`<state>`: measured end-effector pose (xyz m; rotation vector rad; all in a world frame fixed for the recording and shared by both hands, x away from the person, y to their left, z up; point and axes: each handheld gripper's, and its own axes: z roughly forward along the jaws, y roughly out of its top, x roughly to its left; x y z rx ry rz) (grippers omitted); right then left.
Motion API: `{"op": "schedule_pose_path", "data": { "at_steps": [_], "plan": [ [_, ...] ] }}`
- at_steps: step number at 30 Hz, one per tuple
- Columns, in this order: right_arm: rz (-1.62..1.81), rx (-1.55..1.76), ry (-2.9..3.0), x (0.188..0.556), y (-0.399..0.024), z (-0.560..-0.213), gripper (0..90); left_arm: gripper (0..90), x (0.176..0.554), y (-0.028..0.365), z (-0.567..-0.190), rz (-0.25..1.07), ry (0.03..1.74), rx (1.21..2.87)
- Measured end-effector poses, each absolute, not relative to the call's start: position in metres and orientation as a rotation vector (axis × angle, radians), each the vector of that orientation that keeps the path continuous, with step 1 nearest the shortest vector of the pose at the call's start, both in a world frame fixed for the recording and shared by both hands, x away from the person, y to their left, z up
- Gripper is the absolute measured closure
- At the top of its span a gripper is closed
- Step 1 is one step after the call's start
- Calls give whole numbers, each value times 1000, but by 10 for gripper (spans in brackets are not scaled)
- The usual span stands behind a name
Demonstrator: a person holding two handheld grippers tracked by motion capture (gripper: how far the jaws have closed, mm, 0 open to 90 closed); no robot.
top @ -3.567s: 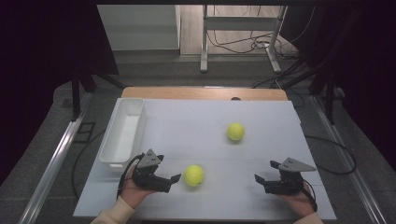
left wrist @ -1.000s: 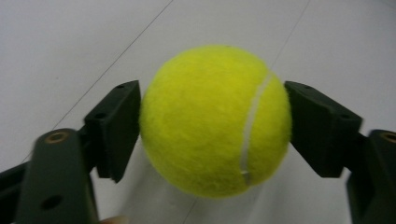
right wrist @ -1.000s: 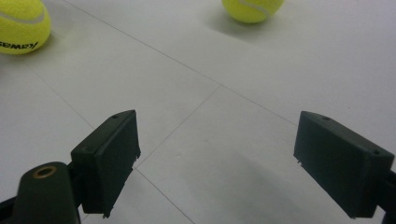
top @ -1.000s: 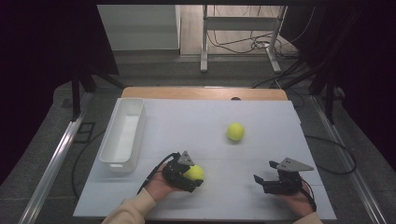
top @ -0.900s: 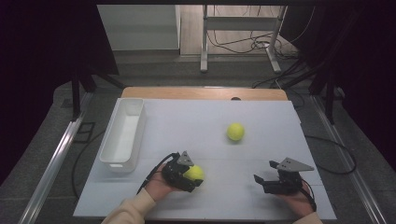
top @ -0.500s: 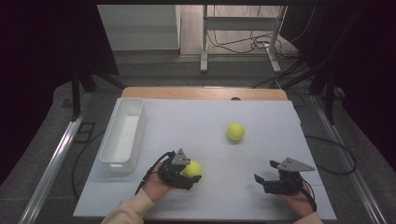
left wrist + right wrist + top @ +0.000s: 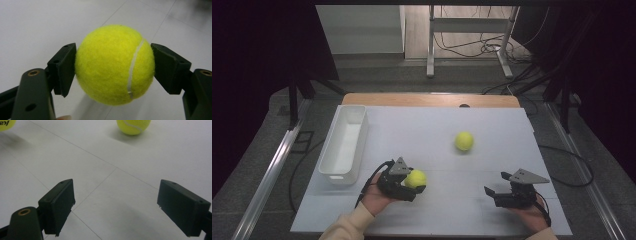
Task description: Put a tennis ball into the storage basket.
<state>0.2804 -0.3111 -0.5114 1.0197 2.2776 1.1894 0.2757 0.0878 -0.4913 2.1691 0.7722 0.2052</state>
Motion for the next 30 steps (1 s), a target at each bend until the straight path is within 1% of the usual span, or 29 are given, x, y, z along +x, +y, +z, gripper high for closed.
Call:
{"op": "schedule_pose_path", "data": {
  "at_steps": [18, 30],
  "plan": [
    [1185, 1019, 2273, 280, -311, -511, 151, 257, 277, 106, -483, 191, 806, 2035],
    [1189, 1015, 2270, 280, -311, -511, 151, 257, 278, 113, -476, 215, 815, 1989]
  ]
}}
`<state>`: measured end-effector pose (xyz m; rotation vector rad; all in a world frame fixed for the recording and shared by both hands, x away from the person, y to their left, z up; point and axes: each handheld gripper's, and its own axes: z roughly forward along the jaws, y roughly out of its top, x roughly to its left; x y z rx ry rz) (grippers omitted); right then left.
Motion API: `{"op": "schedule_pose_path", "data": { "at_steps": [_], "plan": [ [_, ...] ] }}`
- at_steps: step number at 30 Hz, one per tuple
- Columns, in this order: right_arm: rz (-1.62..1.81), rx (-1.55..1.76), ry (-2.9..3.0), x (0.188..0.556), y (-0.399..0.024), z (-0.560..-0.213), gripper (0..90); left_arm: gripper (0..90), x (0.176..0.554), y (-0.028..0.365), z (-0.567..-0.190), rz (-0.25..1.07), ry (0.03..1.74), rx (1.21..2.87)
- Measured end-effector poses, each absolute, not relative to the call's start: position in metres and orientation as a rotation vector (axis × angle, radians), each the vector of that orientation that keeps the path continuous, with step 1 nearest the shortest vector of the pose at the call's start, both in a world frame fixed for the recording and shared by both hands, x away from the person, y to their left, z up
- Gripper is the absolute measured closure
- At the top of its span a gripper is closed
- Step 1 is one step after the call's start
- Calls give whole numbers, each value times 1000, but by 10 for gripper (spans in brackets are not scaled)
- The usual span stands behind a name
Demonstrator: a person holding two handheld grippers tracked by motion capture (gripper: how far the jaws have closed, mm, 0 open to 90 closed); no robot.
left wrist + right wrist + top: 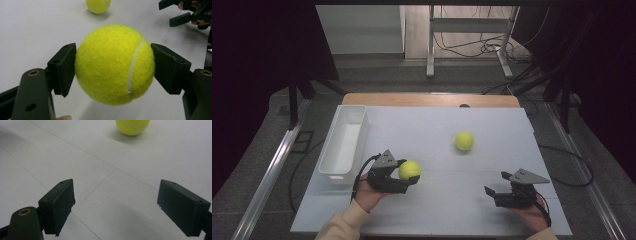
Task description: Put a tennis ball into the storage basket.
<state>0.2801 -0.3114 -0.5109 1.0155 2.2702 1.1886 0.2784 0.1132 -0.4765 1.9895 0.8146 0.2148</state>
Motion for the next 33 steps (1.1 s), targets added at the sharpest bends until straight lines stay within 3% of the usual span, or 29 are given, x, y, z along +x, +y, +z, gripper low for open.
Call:
{"op": "schedule_pose_path", "data": {
  "at_steps": [33],
  "plan": [
    [1185, 1003, 2270, 280, -311, -511, 152, 257, 283, 131, -433, 292, 787, 1880]
  ]
}}
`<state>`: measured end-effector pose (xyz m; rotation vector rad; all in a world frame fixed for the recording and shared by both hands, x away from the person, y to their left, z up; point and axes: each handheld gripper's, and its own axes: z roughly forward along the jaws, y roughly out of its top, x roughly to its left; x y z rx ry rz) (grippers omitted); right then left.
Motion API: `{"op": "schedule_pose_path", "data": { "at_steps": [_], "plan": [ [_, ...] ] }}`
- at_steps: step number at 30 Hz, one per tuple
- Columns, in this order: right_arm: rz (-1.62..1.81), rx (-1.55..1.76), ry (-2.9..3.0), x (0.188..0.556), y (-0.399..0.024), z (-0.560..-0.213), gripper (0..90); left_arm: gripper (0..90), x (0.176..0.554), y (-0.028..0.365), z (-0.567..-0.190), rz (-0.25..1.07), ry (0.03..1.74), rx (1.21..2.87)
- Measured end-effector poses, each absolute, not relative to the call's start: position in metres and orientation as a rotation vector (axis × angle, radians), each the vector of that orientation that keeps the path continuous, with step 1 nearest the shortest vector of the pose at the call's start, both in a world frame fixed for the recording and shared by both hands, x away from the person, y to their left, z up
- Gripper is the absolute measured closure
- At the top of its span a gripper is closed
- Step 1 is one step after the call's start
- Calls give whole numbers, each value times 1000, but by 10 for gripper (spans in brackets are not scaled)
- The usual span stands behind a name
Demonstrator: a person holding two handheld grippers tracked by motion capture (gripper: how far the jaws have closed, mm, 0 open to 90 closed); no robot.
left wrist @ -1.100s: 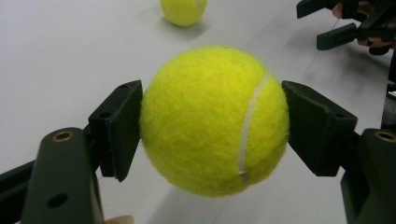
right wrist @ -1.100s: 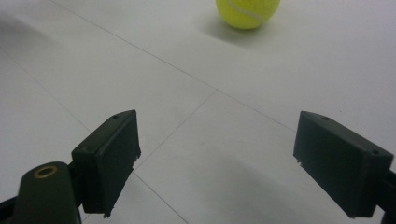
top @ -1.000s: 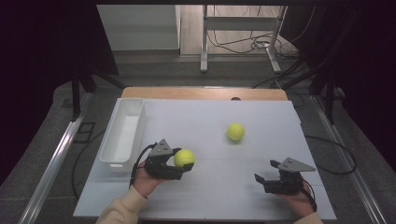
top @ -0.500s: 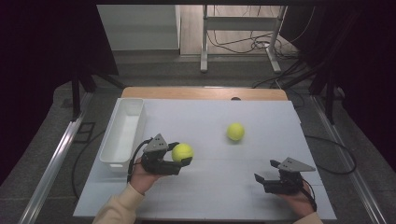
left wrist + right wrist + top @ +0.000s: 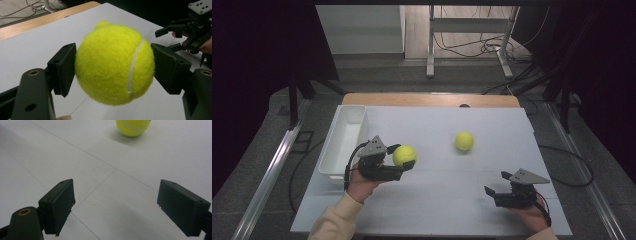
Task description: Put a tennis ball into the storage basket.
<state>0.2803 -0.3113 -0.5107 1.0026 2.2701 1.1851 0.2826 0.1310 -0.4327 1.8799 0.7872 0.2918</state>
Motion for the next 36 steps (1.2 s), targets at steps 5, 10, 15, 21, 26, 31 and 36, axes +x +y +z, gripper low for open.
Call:
{"op": "schedule_pose_path", "data": {
  "at_steps": [5, 10, 15, 21, 26, 31, 36],
  "plan": [
    [1183, 1004, 2270, 280, -311, -511, 152, 257, 283, 133, -431, 299, 786, 1876],
    [1185, 1001, 2272, 280, -311, -511, 152, 257, 286, 135, -430, 309, 797, 1867],
    [1185, 1000, 2274, 280, -311, -511, 152, 257, 290, 139, -429, 319, 817, 1858],
    [1180, 999, 2275, 280, -311, -511, 152, 257, 293, 145, -430, 327, 840, 1846],
    [1183, 998, 2273, 281, -311, -511, 152, 257, 296, 150, -431, 341, 861, 1844],
    [1174, 998, 2273, 281, -311, -511, 152, 257, 297, 156, -432, 352, 885, 1834],
    [1181, 999, 2269, 280, -311, -511, 152, 257, 297, 162, -431, 359, 901, 1820]
  ]
}}
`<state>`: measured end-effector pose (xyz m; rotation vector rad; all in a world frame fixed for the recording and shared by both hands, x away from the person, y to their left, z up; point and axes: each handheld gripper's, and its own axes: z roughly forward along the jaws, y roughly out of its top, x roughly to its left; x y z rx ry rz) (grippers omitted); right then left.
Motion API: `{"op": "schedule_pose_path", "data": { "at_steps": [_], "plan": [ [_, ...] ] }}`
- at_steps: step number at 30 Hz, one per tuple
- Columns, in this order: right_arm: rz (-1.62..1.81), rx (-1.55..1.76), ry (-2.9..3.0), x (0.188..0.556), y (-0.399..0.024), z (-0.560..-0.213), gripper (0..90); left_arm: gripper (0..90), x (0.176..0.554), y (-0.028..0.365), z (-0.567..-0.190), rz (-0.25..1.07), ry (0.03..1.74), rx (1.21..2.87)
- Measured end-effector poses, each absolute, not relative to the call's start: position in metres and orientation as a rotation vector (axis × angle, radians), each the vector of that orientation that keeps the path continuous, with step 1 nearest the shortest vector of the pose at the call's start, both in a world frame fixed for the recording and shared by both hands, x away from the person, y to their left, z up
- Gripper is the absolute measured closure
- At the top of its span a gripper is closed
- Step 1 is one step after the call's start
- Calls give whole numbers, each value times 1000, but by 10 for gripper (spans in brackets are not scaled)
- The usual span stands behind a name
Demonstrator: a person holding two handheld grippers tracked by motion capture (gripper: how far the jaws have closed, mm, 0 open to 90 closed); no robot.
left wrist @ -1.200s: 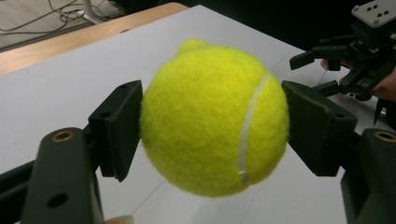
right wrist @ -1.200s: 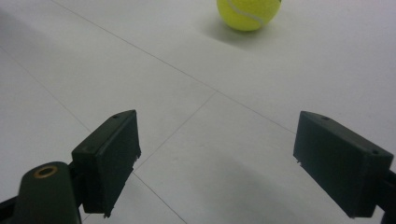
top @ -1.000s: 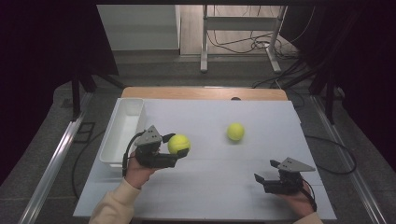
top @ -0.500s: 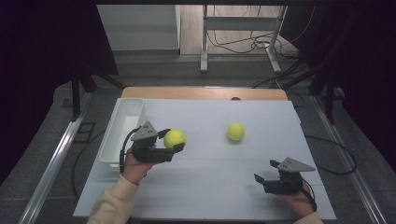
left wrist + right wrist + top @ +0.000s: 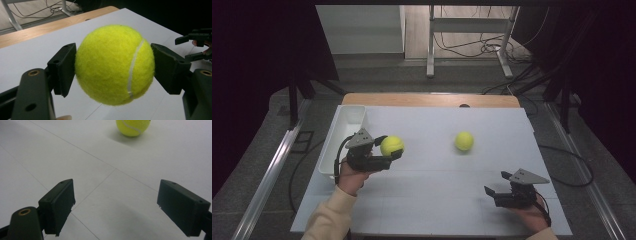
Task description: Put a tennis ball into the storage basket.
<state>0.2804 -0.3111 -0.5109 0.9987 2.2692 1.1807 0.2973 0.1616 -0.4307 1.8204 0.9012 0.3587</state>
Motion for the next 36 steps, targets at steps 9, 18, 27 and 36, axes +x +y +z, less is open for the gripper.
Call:
{"op": "schedule_pose_path", "data": {
  "at_steps": [9, 18, 27, 36],
  "plan": [
    [1180, 1001, 2266, 280, -312, -510, 153, 257, 297, 168, -430, 363, 920, 1814],
    [1183, 1003, 2262, 279, -312, -510, 153, 257, 299, 179, -423, 401, 952, 1787],
    [1184, 1007, 2261, 280, -312, -510, 153, 257, 306, 185, -421, 401, 976, 1775],
    [1174, 1012, 2263, 280, -311, -511, 153, 257, 310, 198, -414, 411, 1000, 1738]
  ]
}}
